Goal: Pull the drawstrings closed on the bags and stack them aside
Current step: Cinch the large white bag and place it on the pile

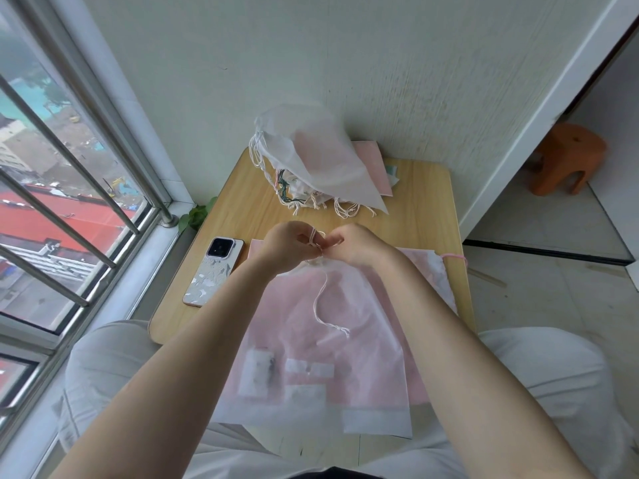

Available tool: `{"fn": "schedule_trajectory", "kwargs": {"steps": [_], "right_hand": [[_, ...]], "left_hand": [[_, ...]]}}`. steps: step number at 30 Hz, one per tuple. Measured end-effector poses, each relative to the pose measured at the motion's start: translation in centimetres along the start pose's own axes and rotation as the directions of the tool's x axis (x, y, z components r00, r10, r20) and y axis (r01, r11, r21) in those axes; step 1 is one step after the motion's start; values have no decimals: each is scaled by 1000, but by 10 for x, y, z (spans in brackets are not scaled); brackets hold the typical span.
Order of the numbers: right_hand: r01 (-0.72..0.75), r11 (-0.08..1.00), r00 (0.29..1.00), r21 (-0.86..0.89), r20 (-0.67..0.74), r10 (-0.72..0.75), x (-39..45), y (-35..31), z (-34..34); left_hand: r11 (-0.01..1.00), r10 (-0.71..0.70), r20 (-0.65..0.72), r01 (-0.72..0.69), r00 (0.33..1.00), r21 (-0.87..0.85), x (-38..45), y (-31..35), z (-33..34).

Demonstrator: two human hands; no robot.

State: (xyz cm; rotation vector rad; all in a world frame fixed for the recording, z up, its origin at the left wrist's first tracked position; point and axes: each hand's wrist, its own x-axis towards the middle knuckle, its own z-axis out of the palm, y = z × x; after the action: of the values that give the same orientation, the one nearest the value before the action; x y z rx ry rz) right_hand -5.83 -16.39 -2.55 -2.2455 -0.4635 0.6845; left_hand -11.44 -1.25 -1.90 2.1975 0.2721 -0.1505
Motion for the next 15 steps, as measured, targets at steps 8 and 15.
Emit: {"fn": "schedule_trajectory", "kwargs": {"steps": [8, 15], "right_hand": [[-47, 993, 999, 104, -24, 49, -2, -6, 1], [-68, 976, 998, 209, 2, 69, 1, -2, 4]], "left_hand": [[990, 99, -185, -77, 978, 121, 2, -15, 2], [1000, 1, -207, -7, 978, -30, 1, -13, 5]]}}
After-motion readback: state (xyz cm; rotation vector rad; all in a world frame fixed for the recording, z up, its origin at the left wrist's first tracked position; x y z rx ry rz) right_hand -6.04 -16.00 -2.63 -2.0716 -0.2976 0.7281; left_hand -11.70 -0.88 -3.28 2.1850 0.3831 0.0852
